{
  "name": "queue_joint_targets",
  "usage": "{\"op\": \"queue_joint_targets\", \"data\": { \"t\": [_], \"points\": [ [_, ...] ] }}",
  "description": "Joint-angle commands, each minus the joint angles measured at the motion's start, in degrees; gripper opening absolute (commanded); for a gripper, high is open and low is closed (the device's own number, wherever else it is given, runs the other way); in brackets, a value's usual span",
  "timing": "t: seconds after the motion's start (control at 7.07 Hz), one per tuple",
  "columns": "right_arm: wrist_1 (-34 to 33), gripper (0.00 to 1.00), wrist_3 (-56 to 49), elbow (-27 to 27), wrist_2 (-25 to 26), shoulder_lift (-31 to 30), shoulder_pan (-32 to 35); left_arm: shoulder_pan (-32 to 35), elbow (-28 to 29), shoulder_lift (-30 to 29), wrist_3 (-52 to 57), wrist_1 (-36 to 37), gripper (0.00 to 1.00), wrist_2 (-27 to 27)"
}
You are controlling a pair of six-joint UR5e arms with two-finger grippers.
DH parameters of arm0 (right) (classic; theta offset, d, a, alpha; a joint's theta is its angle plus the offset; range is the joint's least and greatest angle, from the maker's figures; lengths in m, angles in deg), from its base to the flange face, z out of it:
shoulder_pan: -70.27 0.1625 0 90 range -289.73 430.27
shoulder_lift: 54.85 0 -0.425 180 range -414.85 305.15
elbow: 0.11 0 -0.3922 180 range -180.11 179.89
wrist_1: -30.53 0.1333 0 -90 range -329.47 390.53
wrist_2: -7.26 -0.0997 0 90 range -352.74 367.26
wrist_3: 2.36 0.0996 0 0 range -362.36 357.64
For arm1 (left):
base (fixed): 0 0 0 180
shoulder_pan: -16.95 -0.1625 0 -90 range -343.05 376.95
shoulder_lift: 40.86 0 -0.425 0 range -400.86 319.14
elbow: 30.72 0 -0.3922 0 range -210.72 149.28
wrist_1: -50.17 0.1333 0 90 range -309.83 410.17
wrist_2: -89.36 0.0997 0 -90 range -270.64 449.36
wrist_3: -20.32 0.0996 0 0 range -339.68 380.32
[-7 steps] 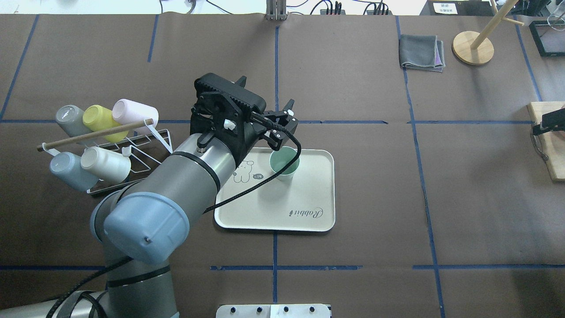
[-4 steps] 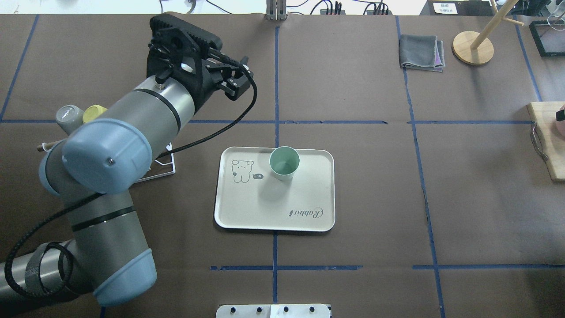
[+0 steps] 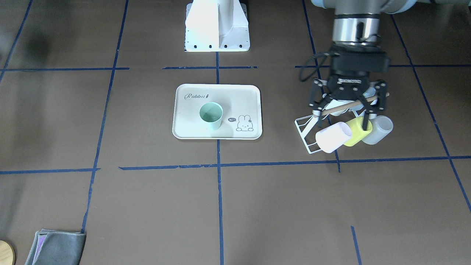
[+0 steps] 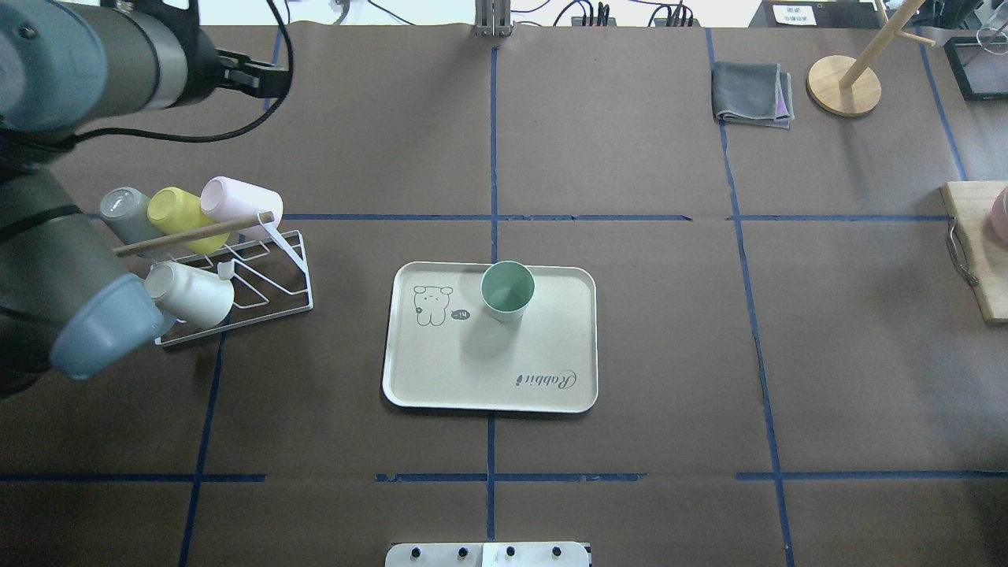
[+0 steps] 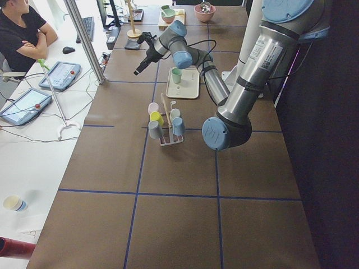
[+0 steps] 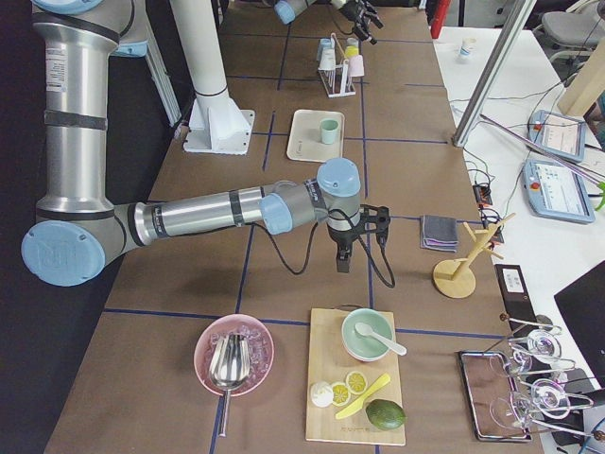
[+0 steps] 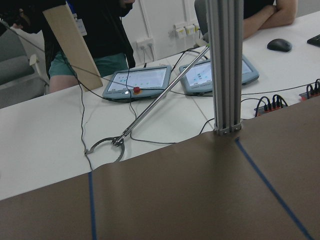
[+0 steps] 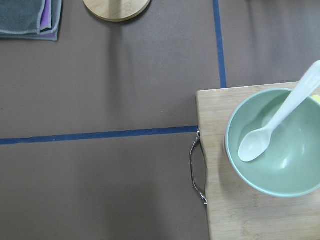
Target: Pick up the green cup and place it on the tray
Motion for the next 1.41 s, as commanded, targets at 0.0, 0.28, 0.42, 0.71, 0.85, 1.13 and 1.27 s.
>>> {"op": "queue_joint_targets", "data": {
  "t": [0.0, 0.28, 0.42, 0.71, 0.85, 1.13, 1.27],
  "points": [
    [-3.0, 0.99, -5.5, 1.1, -0.4, 0.4, 2.5, 14.5, 1.0, 5.9, 2.1, 2.3, 0.99, -23.3],
    [-3.0, 0.99, -8.5, 3.5, -0.9, 0.3, 4.6, 23.7, 2.2, 13.3, 13.2, 5.2, 0.99, -34.7],
    [-3.1, 0.99, -11.6, 4.8, -1.0, 0.3, 6.0, 28.8, 4.8, 16.0, 20.2, 6.1, 0.99, -38.4],
    [-7.1, 0.99, -18.4, 5.1, -0.9, 0.3, 7.1, 35.8, 11.8, 16.7, 38.4, 14.2, 1.00, -41.9],
    [-8.3, 0.99, -19.5, 5.0, -1.0, 0.4, 7.0, 38.3, 16.0, 17.0, 44.2, 16.7, 1.00, -42.5],
    [-10.3, 0.99, -24.3, 5.3, -1.0, 0.5, 5.1, 39.2, 17.5, 19.7, 41.9, 21.1, 1.00, -47.7],
    [-13.6, 0.99, -27.3, 5.2, -1.0, 2.1, 5.0, 39.8, 16.9, 22.9, 41.4, 21.6, 1.00, -47.6]
  ]
}}
